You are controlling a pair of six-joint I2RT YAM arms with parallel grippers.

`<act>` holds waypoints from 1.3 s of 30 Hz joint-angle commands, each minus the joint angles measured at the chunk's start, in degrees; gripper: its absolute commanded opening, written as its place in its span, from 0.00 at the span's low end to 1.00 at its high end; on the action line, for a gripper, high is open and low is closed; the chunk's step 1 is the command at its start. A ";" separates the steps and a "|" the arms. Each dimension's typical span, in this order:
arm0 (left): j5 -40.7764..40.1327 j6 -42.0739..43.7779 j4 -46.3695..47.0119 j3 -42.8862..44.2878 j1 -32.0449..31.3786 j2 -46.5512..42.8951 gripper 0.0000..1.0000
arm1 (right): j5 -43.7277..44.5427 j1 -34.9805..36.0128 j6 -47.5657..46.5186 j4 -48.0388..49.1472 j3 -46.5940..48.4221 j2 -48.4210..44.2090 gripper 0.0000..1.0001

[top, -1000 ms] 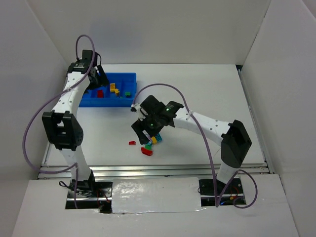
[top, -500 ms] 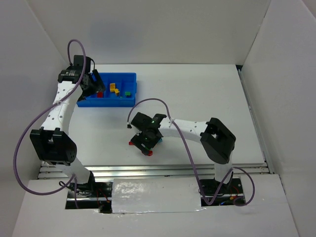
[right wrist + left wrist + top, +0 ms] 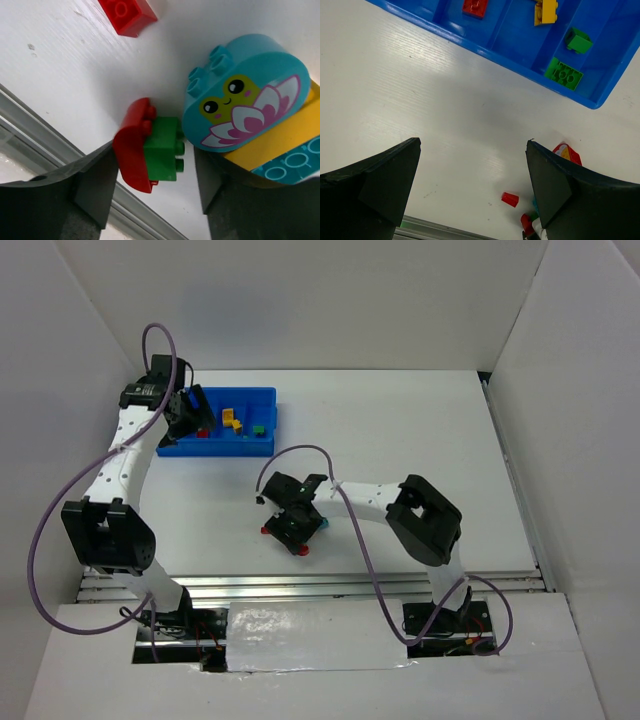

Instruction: Sort the legos into containers by color

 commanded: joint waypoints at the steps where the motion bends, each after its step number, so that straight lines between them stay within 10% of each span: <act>1: 1.15 1.14 0.96 -0.23 0.07 -2.15 0.99 | -1.59 0.41 -0.41 3.36 2.47 0.17 0.66; 11: 3.87 1.93 0.17 2.93 0.07 -0.66 1.00 | -2.21 0.23 0.47 2.31 0.72 -6.15 0.00; 25: 57.70 -8.33 20.44 3.04 -3.17 3.30 0.99 | -6.77 -17.33 18.14 0.91 16.85 -15.75 0.00; 30: 63.55 -18.44 35.21 1.97 -7.92 4.88 0.99 | -9.15 -20.25 18.14 -0.59 23.30 -12.75 0.00; 39: 61.18 -13.89 26.89 7.15 -12.06 10.85 0.86 | -7.48 -22.62 22.26 1.60 24.19 -13.10 0.00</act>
